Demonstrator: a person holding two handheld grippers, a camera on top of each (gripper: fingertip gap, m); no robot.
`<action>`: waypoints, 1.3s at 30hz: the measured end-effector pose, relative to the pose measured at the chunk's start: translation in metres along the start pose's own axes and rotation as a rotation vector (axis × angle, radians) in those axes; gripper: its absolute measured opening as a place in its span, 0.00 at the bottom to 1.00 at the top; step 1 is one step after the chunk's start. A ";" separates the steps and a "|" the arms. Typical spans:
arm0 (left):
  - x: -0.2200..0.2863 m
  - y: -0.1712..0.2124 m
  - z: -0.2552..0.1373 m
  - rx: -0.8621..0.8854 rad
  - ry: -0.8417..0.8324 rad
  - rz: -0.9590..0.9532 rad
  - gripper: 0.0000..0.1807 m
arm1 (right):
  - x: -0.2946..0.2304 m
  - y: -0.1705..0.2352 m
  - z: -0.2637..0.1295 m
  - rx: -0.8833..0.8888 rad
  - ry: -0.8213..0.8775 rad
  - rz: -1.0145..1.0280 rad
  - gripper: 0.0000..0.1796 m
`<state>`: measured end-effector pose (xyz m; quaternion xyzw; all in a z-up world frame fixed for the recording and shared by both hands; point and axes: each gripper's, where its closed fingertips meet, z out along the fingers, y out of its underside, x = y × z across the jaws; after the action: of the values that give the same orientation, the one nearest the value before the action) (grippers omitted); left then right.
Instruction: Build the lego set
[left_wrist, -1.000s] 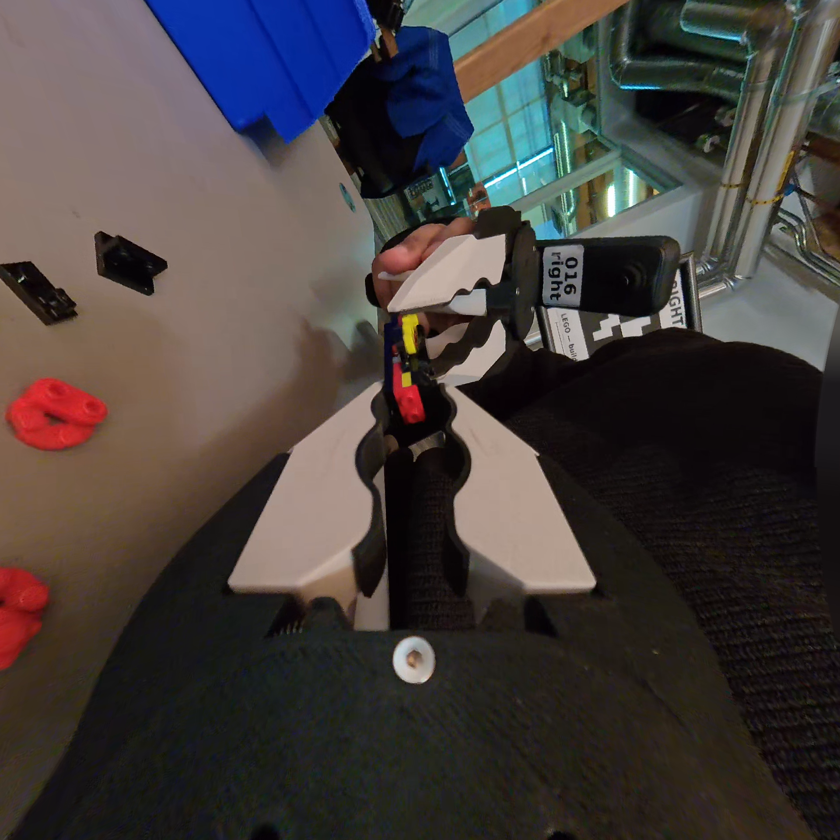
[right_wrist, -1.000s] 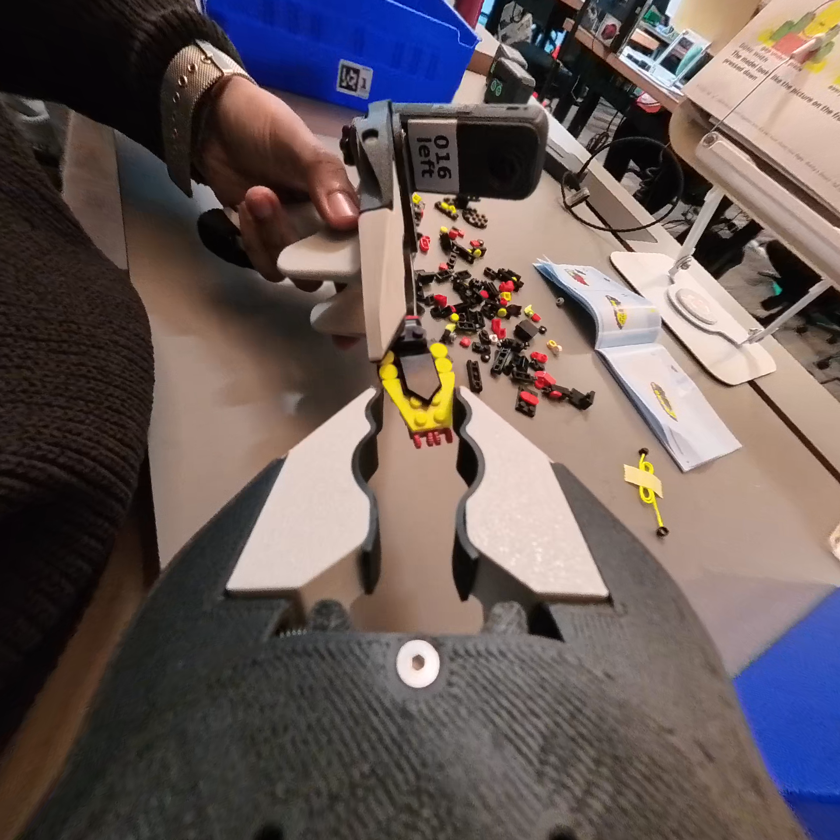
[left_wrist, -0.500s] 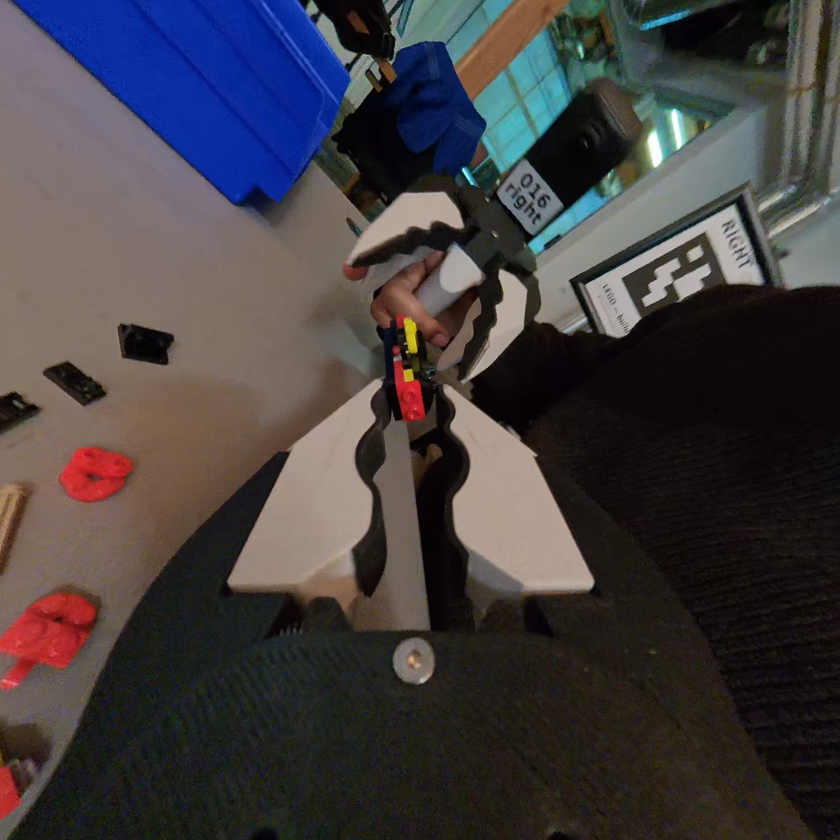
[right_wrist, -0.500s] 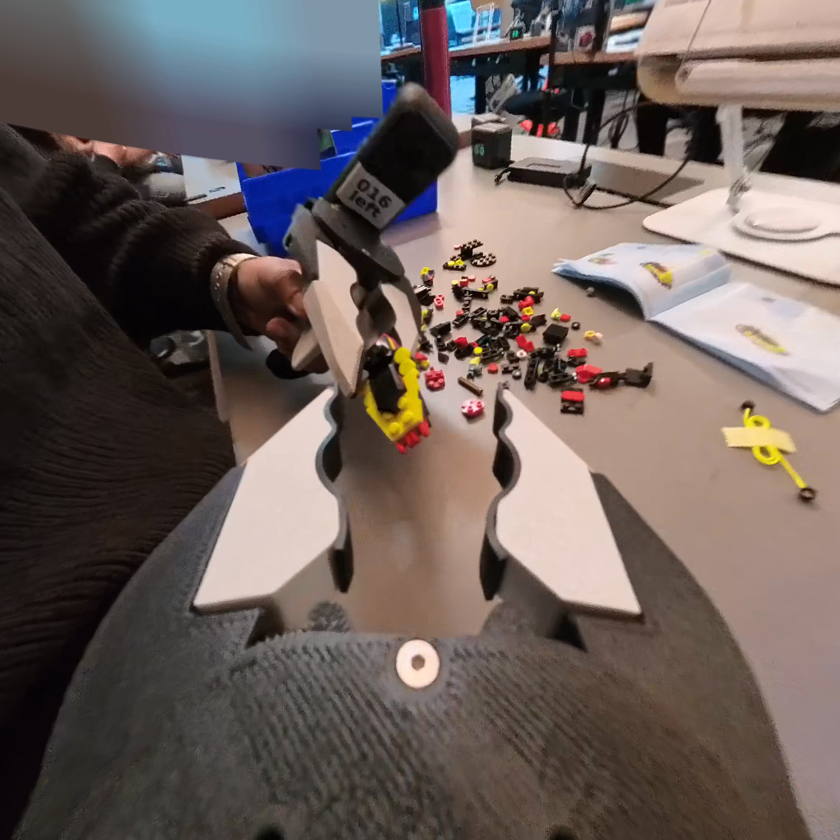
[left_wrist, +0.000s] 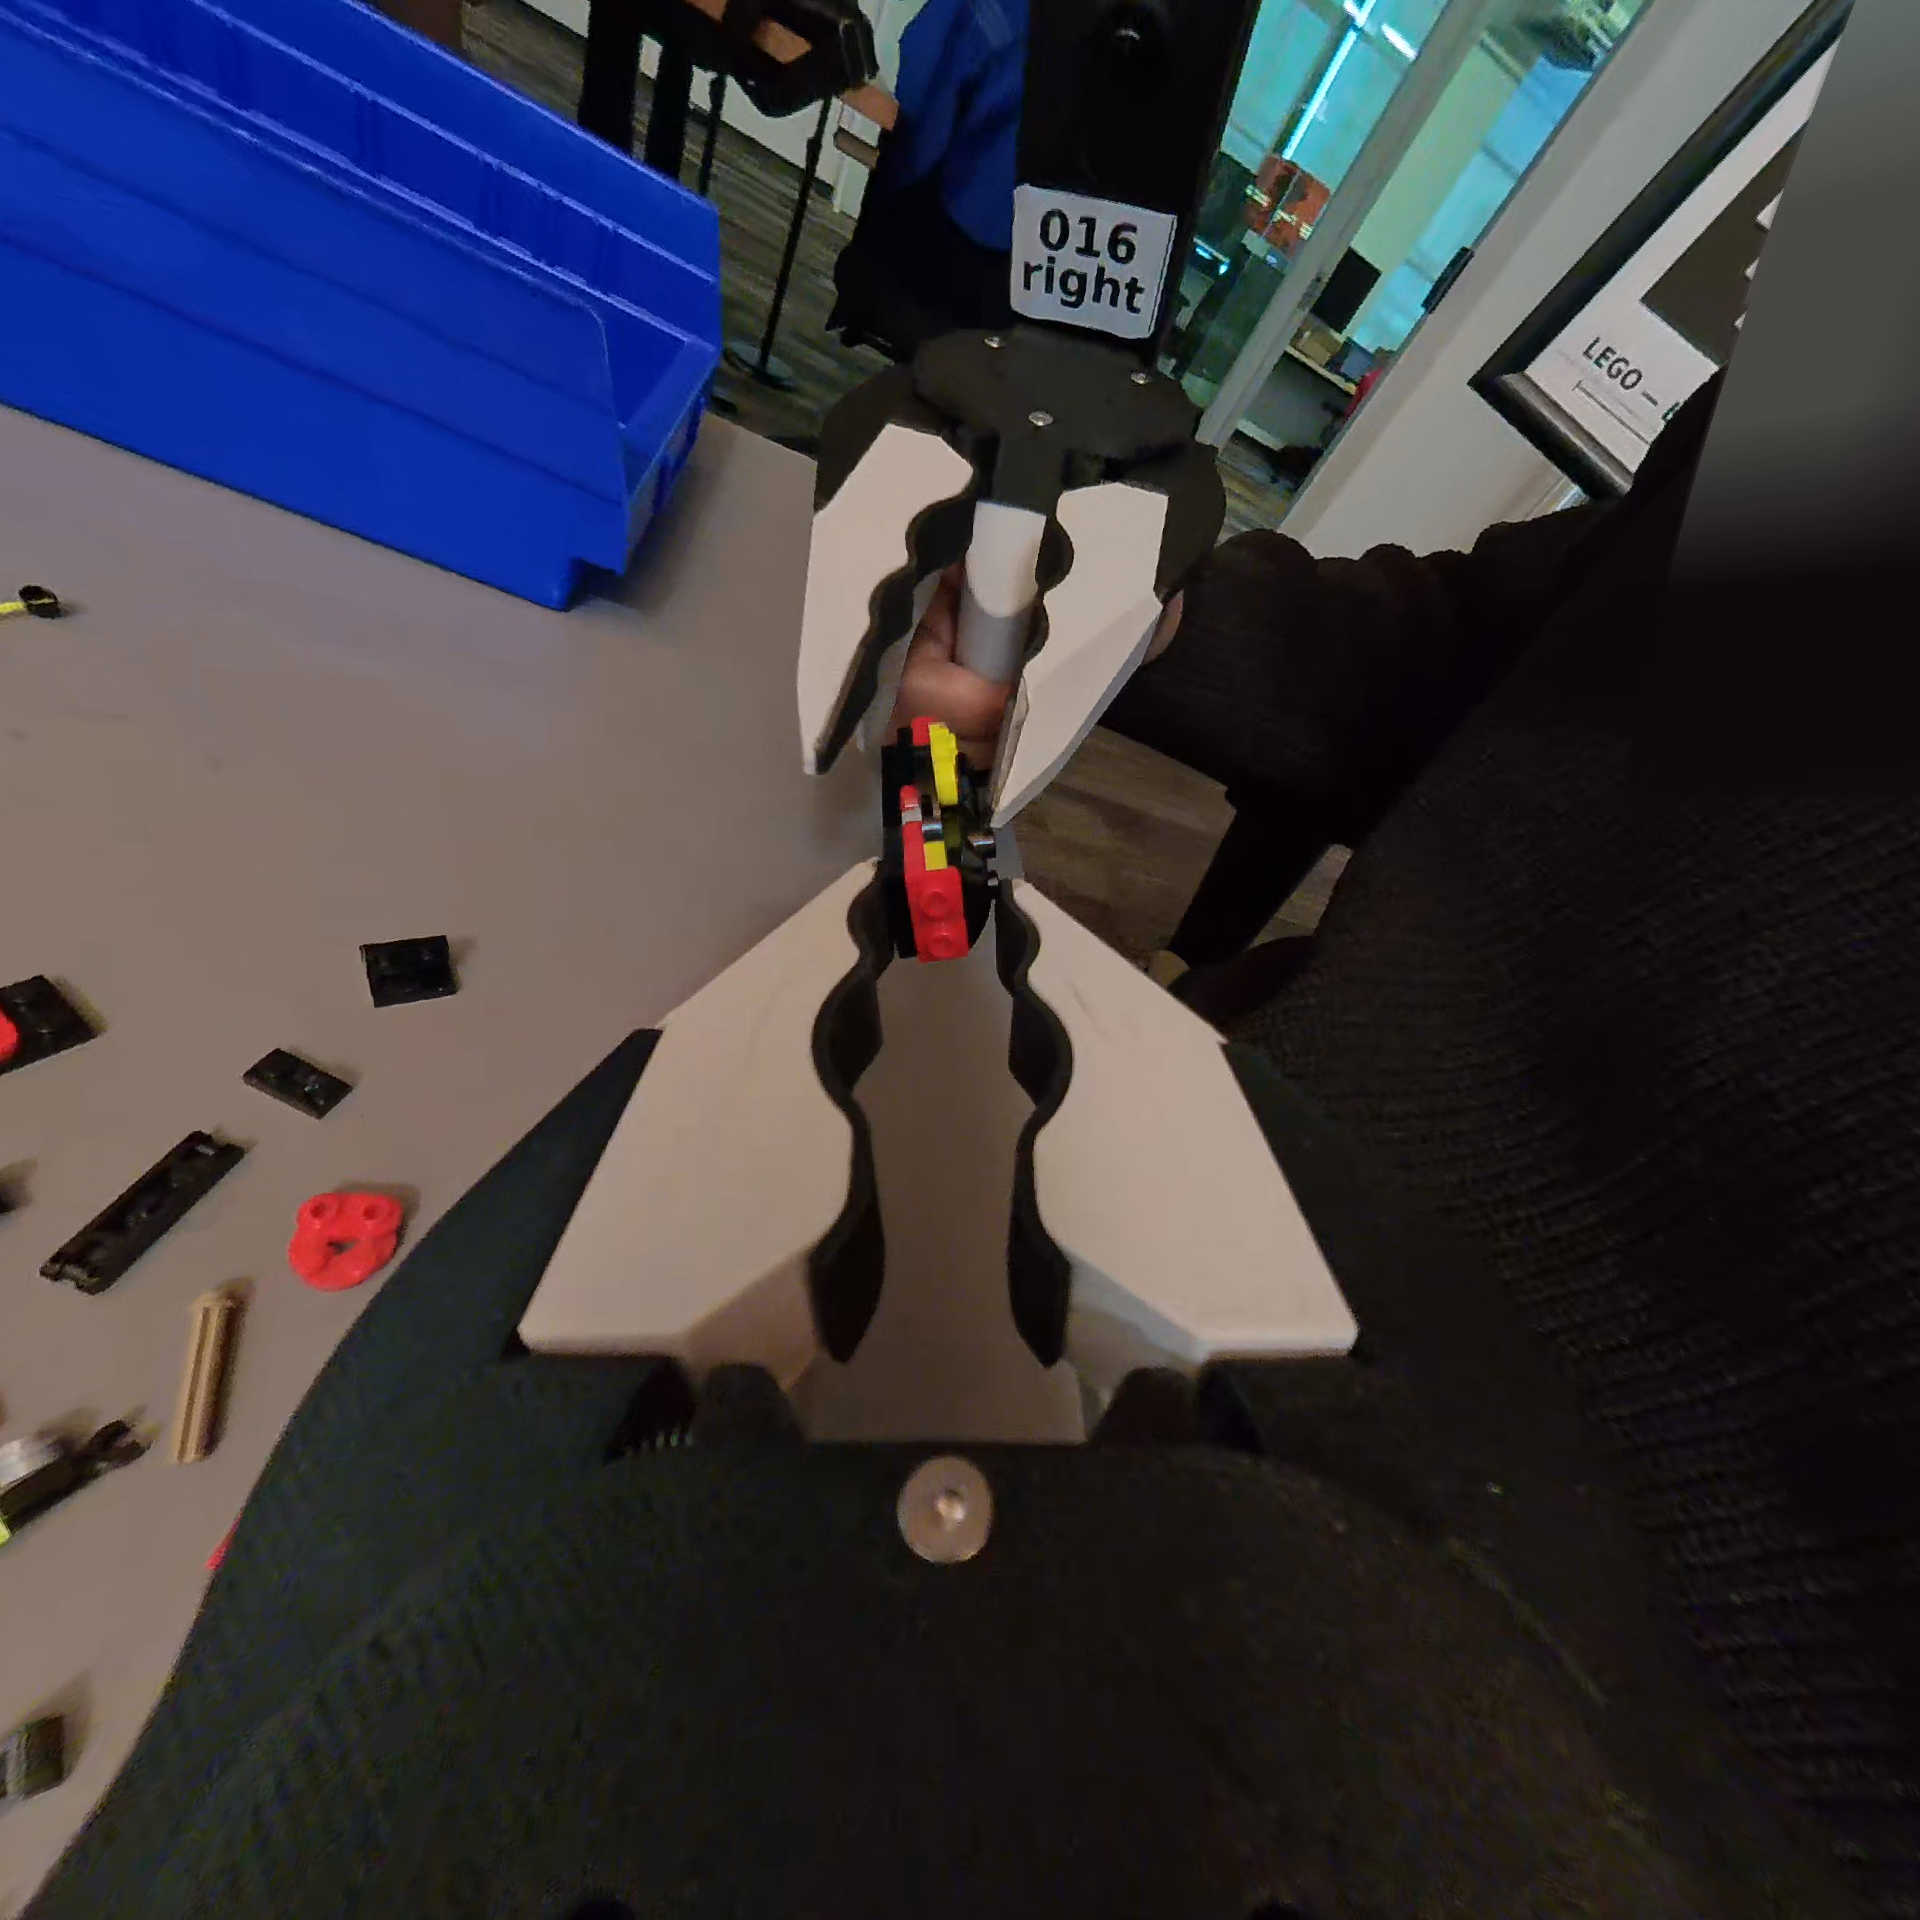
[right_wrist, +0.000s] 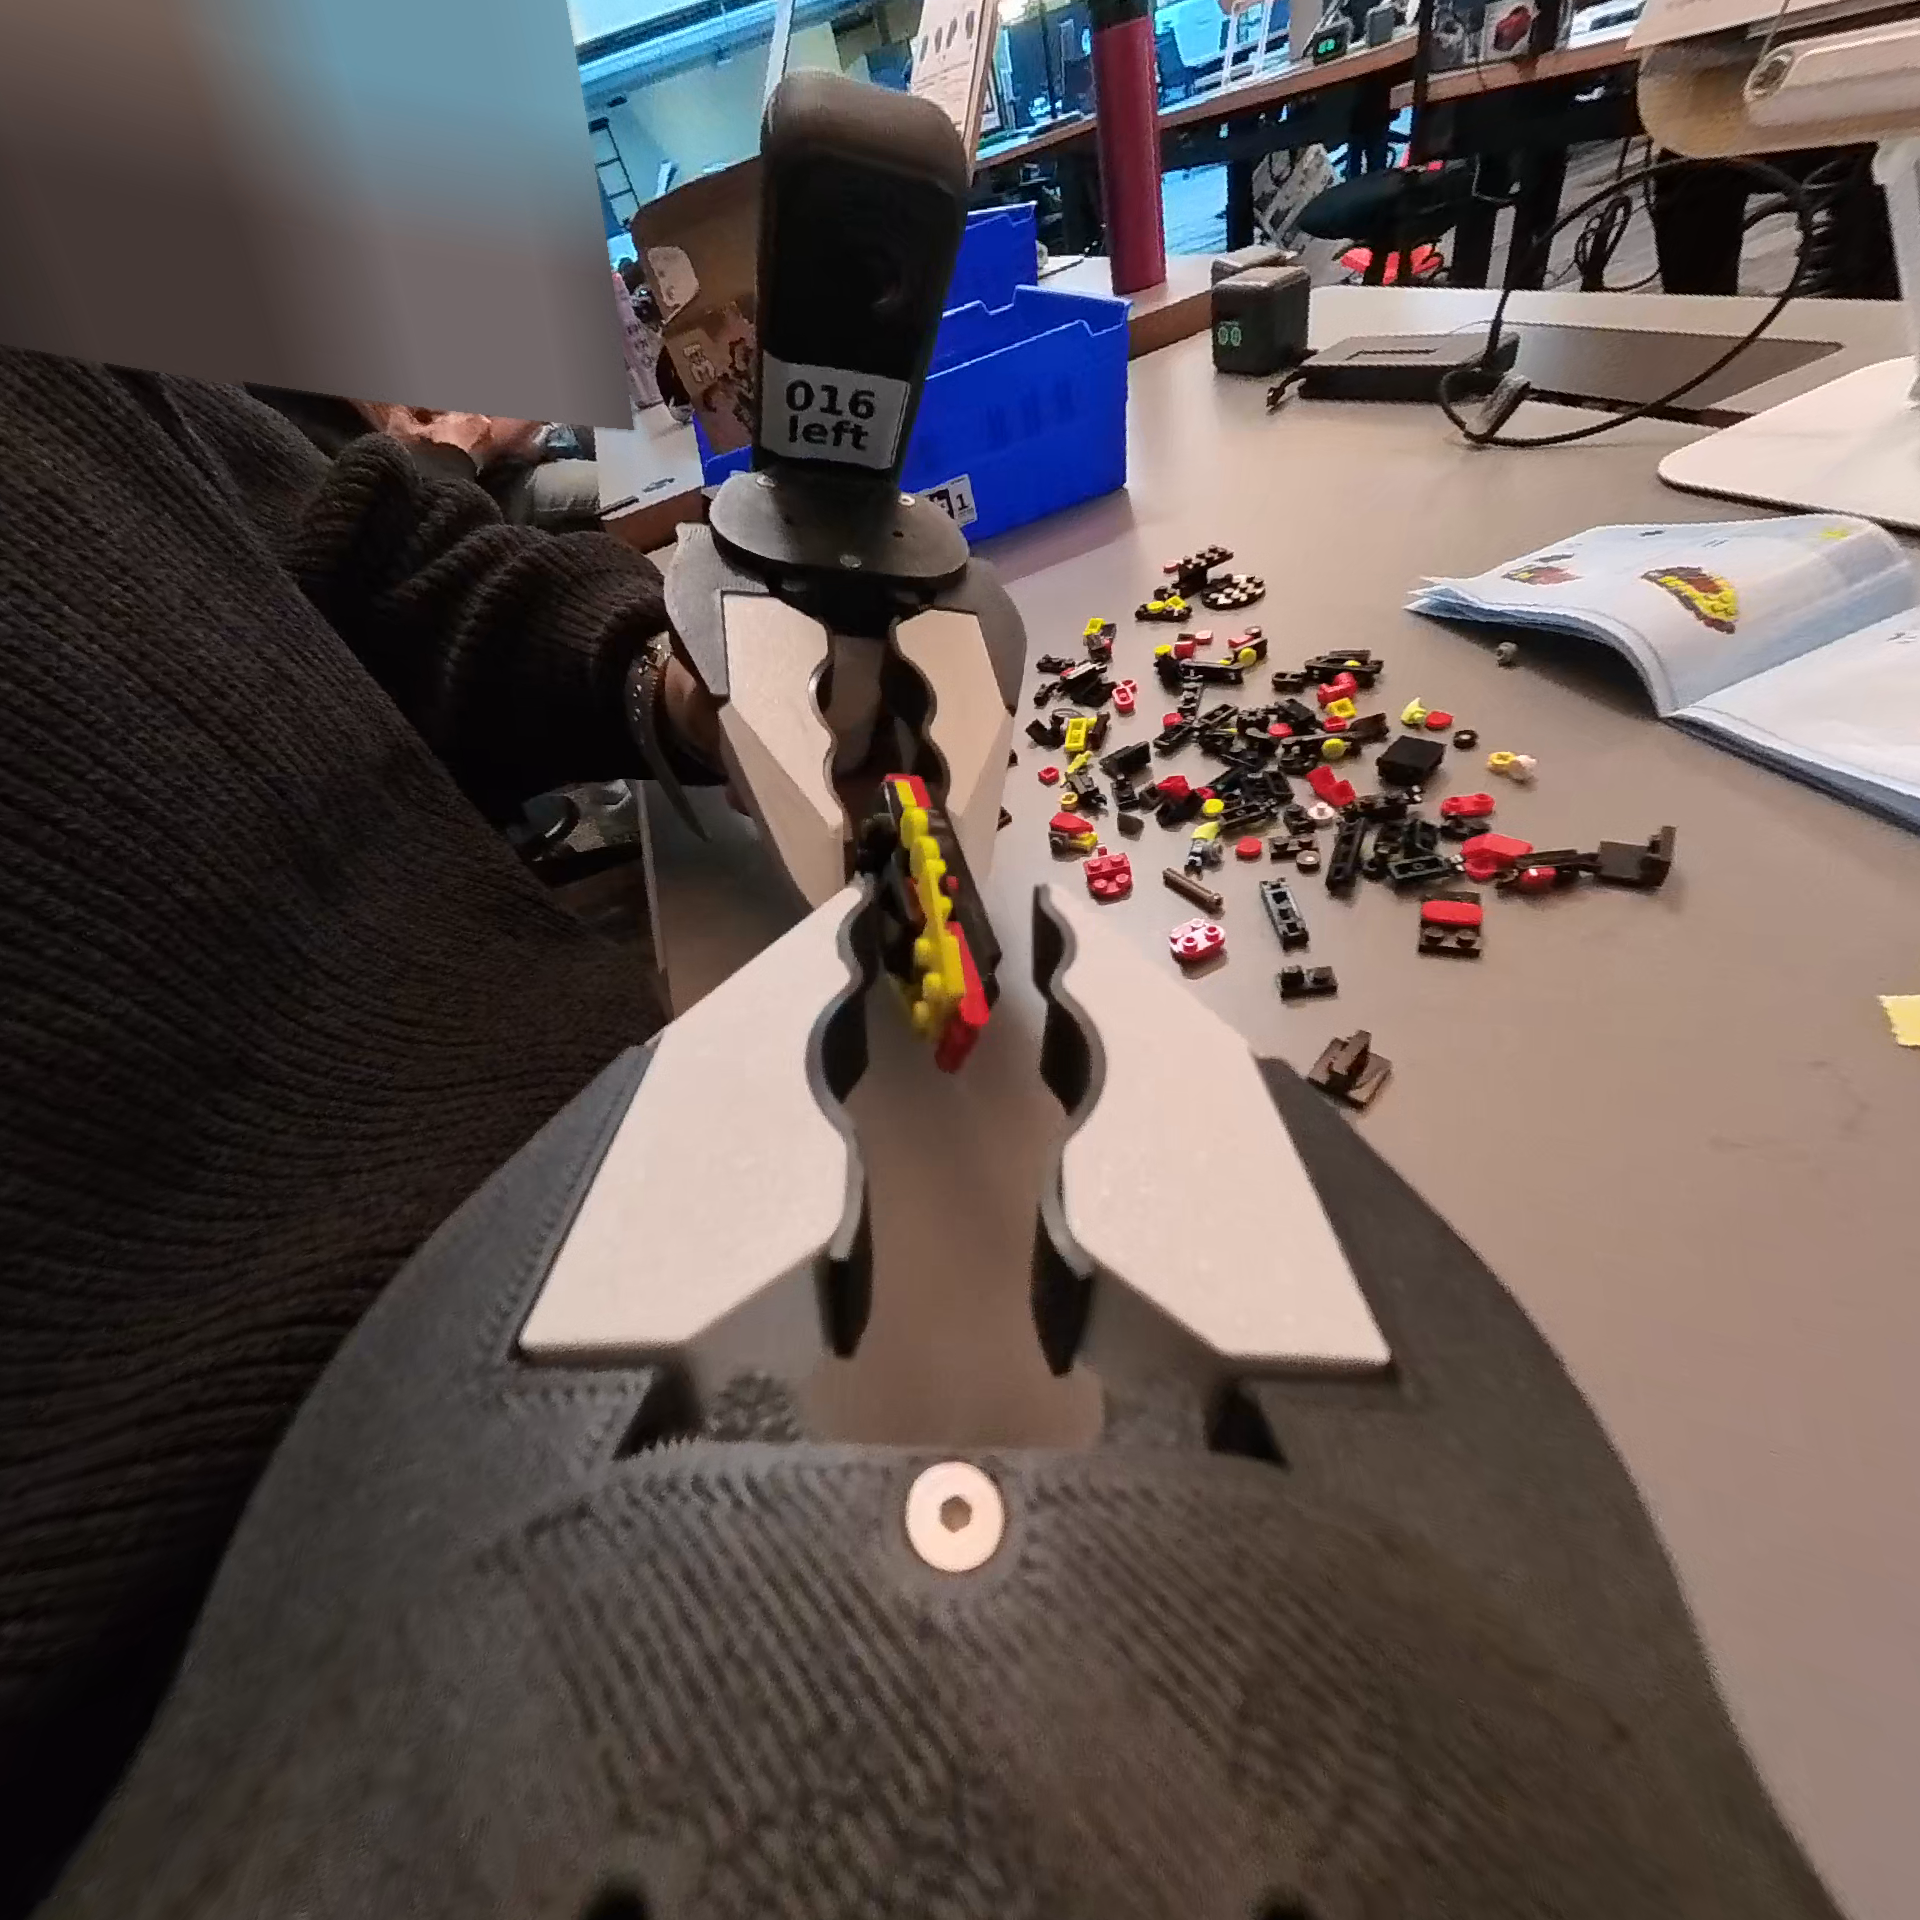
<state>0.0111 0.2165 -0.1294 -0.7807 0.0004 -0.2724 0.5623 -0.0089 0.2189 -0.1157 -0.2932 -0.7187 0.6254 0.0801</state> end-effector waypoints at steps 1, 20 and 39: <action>0.000 -0.001 0.000 0.003 0.001 0.000 0.09 | -0.001 0.001 0.000 -0.003 -0.004 -0.001 0.15; 0.004 -0.001 0.000 -0.011 -0.011 0.052 0.09 | -0.010 0.001 0.000 -0.005 -0.086 0.071 0.10; 0.009 -0.003 -0.002 -0.018 -0.064 0.160 0.09 | -0.020 0.002 0.001 -0.049 -0.112 0.101 0.09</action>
<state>0.0170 0.2127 -0.1219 -0.7915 0.0472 -0.2013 0.5751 0.0075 0.2073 -0.1125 -0.2957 -0.7214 0.6262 0.0008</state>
